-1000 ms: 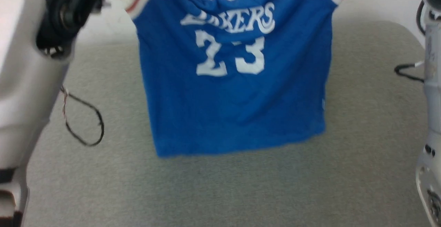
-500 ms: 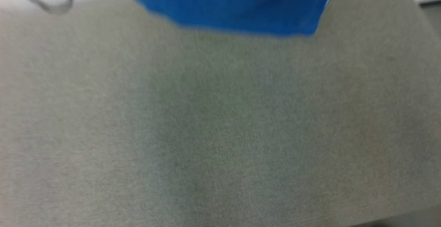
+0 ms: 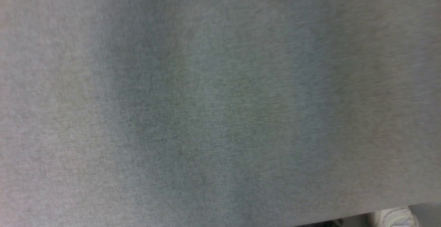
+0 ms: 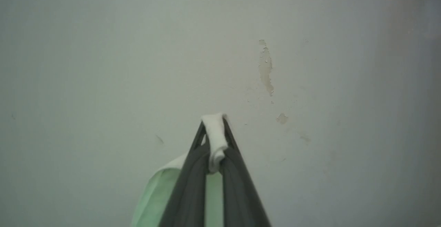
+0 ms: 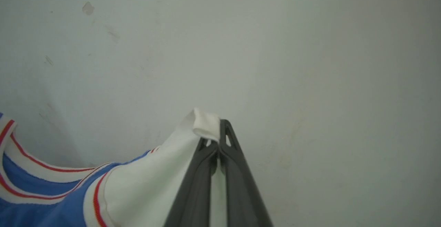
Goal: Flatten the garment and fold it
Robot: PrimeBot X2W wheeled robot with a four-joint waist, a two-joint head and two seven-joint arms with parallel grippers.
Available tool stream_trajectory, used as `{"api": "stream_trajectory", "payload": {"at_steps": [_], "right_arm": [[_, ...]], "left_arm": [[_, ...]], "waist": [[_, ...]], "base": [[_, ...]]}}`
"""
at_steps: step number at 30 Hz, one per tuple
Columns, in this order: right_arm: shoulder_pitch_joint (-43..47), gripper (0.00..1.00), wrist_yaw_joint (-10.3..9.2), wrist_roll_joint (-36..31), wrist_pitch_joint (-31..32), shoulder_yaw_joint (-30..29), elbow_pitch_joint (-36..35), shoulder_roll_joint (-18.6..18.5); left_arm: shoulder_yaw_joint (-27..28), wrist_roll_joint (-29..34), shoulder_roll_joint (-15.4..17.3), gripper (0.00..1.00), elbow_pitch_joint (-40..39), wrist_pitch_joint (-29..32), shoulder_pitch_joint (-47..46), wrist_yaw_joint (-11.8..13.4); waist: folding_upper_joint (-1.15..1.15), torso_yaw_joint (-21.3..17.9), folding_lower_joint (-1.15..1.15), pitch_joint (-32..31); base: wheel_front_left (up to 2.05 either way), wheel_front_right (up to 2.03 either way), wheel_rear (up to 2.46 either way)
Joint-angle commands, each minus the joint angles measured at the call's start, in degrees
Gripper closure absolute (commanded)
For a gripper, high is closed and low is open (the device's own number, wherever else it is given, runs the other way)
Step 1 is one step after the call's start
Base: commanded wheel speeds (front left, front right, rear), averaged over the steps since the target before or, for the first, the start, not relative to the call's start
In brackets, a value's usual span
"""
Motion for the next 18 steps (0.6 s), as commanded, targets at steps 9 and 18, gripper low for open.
{"api": "stream_trajectory", "payload": {"at_steps": [9,18], "right_arm": [[-0.67,1.00,-0.06,3.95,-5.51,10.58,1.09,-6.54],[8.74,1.00,-0.06,16.82,-5.74,21.29,-6.90,-14.22]], "left_arm": [[2.06,-2.19,1.77,1.00,0.09,-4.63,3.07,-5.09],[1.07,-6.54,2.84,1.00,-5.75,-3.81,14.85,-11.44]], "waist": [[0.00,5.46,-0.03,10.31],[0.00,7.08,-0.03,7.49]], "base": [[0.00,0.00,0.00],[0.00,0.00,0.00]]}}
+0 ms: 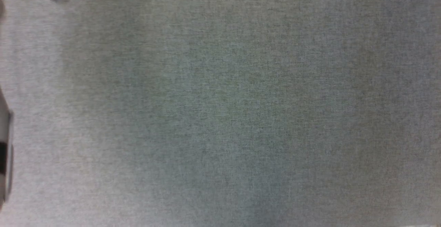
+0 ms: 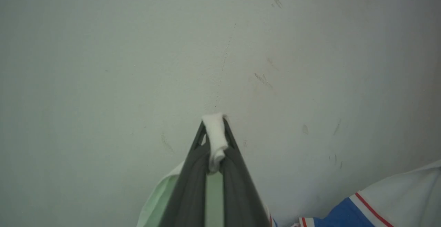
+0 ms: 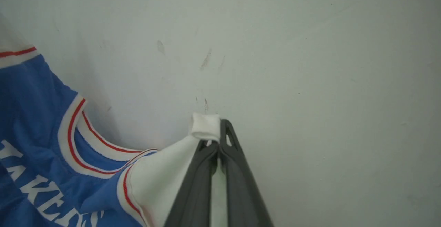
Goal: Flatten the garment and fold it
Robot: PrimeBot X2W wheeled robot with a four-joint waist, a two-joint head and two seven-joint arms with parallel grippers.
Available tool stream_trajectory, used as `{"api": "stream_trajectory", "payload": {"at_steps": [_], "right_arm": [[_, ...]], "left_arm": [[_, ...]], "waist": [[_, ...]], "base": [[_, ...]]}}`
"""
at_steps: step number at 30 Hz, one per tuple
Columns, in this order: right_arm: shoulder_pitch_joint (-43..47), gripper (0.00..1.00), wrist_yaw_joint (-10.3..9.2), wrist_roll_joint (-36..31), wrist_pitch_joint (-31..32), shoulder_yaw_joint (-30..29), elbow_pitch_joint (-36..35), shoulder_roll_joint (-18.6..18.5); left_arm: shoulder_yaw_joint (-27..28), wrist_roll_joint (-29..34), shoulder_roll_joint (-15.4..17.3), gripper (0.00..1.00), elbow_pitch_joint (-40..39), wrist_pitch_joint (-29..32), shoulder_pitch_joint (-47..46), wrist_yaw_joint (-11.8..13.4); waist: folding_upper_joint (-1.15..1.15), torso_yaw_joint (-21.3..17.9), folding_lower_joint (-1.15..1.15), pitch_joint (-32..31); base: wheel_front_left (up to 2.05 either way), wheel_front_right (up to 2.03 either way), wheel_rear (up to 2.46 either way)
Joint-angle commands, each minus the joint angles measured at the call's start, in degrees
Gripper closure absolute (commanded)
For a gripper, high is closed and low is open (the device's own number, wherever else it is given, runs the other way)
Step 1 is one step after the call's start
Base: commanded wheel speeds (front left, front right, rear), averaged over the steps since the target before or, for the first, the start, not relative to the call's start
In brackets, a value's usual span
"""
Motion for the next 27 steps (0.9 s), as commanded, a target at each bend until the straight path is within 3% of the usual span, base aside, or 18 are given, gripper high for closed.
{"api": "stream_trajectory", "payload": {"at_steps": [1,6,12,15,19,27], "right_arm": [[1.58,1.00,-0.12,1.50,0.29,-0.24,-1.38,-1.27],[14.32,1.00,-0.12,10.15,2.70,-2.01,-12.35,-5.60],[33.30,1.00,-0.12,15.11,4.89,-6.65,-24.44,-7.39],[43.07,1.00,-0.12,16.14,5.86,-9.71,-29.75,-6.52],[55.87,1.00,-0.12,16.47,6.63,-13.71,-34.85,-3.46],[79.88,1.00,-0.12,17.28,9.05,-18.97,-38.17,2.65]], "left_arm": [[0.09,-0.55,0.65,1.00,-1.24,0.29,1.80,-0.37],[0.30,-4.28,3.63,1.00,-12.36,2.76,15.69,0.16],[0.27,-6.94,7.72,1.00,-28.97,3.42,37.36,5.30],[0.86,-7.89,9.61,1.00,-35.65,2.28,48.30,8.17],[0.31,-9.20,11.50,1.00,-41.19,0.81,62.47,10.02],[-2.94,-12.58,13.86,1.00,-41.58,-0.55,82.90,8.25]], "waist": [[0.00,0.49,-0.01,-1.69],[0.00,0.36,-0.01,-6.35],[0.00,0.09,-0.01,-12.80],[0.00,-0.05,-0.01,-15.97],[0.00,-0.19,-0.01,-19.90],[0.00,0.50,-0.01,-27.52]], "base": [[0.00,0.00,0.00],[0.00,0.00,0.00],[0.00,0.00,0.00],[0.00,0.00,0.00],[0.00,0.00,0.00],[0.00,0.00,0.00]]}}
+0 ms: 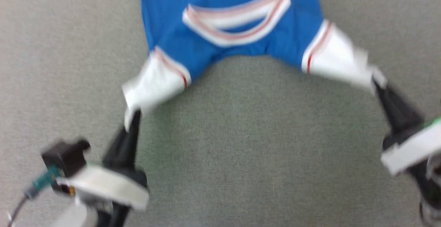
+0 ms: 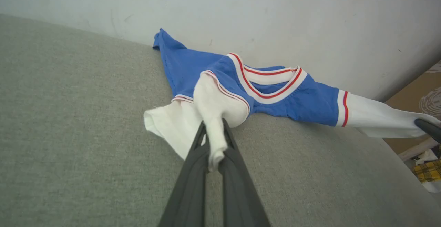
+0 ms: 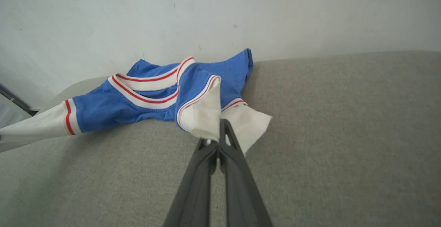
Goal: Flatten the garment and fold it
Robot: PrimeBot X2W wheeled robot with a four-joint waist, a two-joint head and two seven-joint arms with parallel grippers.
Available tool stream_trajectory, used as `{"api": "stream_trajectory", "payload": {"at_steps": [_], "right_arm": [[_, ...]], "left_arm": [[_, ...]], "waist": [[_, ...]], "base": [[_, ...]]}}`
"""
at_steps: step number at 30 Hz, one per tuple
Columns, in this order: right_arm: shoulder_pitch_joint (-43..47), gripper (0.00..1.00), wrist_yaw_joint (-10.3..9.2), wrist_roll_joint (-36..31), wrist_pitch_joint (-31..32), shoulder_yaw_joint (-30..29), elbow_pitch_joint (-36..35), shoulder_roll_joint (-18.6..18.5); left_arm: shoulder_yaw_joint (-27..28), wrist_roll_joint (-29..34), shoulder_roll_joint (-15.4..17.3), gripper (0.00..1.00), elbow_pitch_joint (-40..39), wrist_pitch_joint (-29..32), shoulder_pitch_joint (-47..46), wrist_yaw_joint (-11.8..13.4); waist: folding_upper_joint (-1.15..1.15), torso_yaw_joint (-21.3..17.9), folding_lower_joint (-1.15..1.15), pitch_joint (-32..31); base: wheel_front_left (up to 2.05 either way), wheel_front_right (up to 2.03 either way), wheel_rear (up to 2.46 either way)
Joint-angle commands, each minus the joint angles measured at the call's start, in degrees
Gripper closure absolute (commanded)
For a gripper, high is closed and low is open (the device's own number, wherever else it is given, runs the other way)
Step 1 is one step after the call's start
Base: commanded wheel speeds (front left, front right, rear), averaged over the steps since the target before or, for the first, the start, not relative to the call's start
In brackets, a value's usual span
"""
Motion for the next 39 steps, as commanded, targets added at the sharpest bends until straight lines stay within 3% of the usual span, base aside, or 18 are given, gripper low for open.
{"api": "stream_trajectory", "payload": {"at_steps": [1,7,17,29,39], "right_arm": [[2.40,1.00,-0.06,0.56,0.34,-0.60,-0.46,0.78],[15.50,1.00,-0.06,2.15,2.41,-1.13,-1.33,0.97],[30.30,1.00,-0.06,-0.83,0.48,-5.38,3.44,-0.26],[36.12,1.00,-0.06,-0.62,2.20,-7.10,4.47,2.25],[36.54,1.00,-0.06,-0.32,3.43,-8.53,2.71,2.44]], "left_arm": [[-0.43,-1.02,0.42,1.00,0.15,-0.21,2.18,-0.59],[-2.81,-3.80,3.36,1.00,1.69,1.53,12.83,-0.79],[-4.05,-6.89,4.51,1.00,5.61,1.47,21.93,-0.57],[-2.58,-8.71,5.51,1.00,2.95,0.36,27.80,1.02],[0.96,-8.14,8.82,1.00,-4.54,-0.23,30.95,5.17]], "waist": [[0.00,0.36,0.02,-5.39],[0.00,0.74,0.02,-9.41],[0.00,0.80,0.02,-15.26],[0.00,0.63,0.02,-17.72],[0.00,2.28,0.02,-14.42]], "base": [[0.00,0.00,0.00],[0.00,0.00,0.00],[0.00,0.00,0.00],[0.00,0.00,0.00],[0.00,0.00,0.00]]}}
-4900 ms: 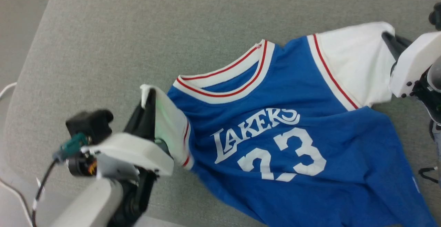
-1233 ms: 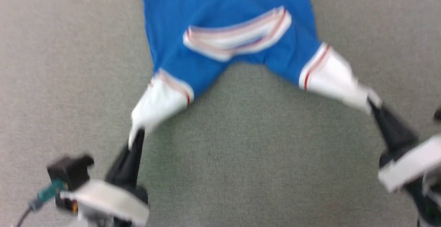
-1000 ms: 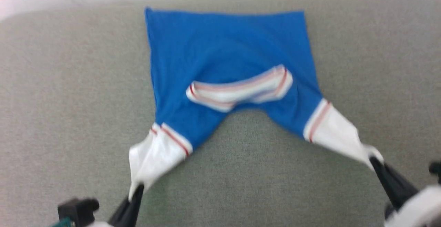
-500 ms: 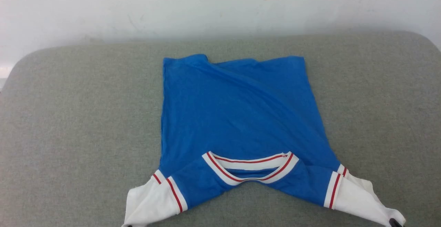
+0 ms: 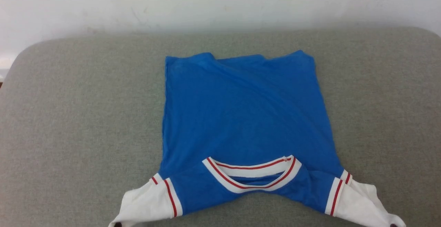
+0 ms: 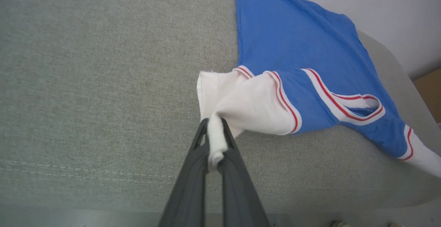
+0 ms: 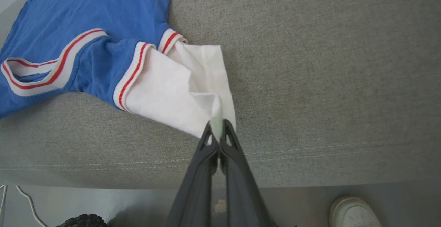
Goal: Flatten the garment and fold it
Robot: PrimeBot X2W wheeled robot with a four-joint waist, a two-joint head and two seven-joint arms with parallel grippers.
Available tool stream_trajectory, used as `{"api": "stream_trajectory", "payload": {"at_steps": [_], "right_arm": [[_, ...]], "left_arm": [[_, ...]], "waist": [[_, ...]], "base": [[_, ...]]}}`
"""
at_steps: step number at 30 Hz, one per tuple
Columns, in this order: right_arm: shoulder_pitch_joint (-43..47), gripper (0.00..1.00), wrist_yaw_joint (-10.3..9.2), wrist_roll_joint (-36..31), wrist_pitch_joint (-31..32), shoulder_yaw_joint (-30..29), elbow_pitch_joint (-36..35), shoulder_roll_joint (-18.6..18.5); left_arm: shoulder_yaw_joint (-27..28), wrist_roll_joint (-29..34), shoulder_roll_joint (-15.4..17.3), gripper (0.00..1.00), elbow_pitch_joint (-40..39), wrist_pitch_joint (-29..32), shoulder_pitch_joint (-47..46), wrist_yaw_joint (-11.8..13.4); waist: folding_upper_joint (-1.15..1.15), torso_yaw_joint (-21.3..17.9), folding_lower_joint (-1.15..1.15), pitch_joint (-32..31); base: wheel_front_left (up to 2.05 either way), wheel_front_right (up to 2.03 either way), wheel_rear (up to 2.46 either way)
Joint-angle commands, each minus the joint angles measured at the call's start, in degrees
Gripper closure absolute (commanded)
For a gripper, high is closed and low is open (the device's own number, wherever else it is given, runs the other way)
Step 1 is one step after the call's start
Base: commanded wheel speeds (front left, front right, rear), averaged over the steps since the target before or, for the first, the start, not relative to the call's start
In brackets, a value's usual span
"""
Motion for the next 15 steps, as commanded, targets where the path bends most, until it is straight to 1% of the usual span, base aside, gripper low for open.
{"api": "stream_trajectory", "payload": {"at_steps": [1,3,7,9,13,14,15], "right_arm": [[-0.81,1.00,-0.05,-0.10,-0.84,-0.18,-0.31,0.16],[-2.25,1.00,-0.05,-0.83,-1.78,-0.04,-0.07,0.23],[-5.96,1.00,-0.05,-3.57,-2.88,2.16,1.43,-0.76],[-8.24,1.00,-0.05,-4.79,-3.14,3.54,3.18,-0.92],[-12.43,1.00,-0.05,-6.18,-2.82,5.73,8.92,0.36],[-13.41,0.88,-0.05,-6.60,-2.58,6.19,10.86,0.71],[-14.28,0.72,-0.05,-6.99,-2.44,6.60,12.68,1.07]], "left_arm": [[0.43,0.56,0.04,1.00,-1.26,-0.43,-0.31,0.22],[0.39,1.18,-0.49,1.00,-2.70,-0.55,-1.62,-0.02],[-0.59,2.78,-1.54,1.00,-4.48,-0.15,-4.90,-0.26],[-1.19,3.60,-1.95,1.00,-5.09,0.38,-6.59,-0.26],[-2.18,4.81,-2.47,1.00,-6.07,1.65,-9.33,-0.11],[-2.44,5.03,-2.53,1.00,-6.28,2.07,-9.94,-0.08],[-2.65,5.20,-2.58,1.00,-6.44,2.48,-10.48,-0.03]], "waist": [[0.00,0.74,-0.01,1.26],[0.00,0.94,-0.01,1.91],[0.00,0.93,-0.01,3.10],[0.00,0.73,-0.01,3.59],[0.00,0.32,-0.01,4.08],[0.00,0.25,-0.01,4.14],[0.00,0.19,-0.01,4.16]], "base": [[0.00,0.00,0.00],[0.00,0.00,0.00],[0.00,0.00,0.00],[0.00,0.00,0.00],[0.00,0.00,0.00],[0.00,0.00,0.00],[0.00,0.00,0.00]]}}
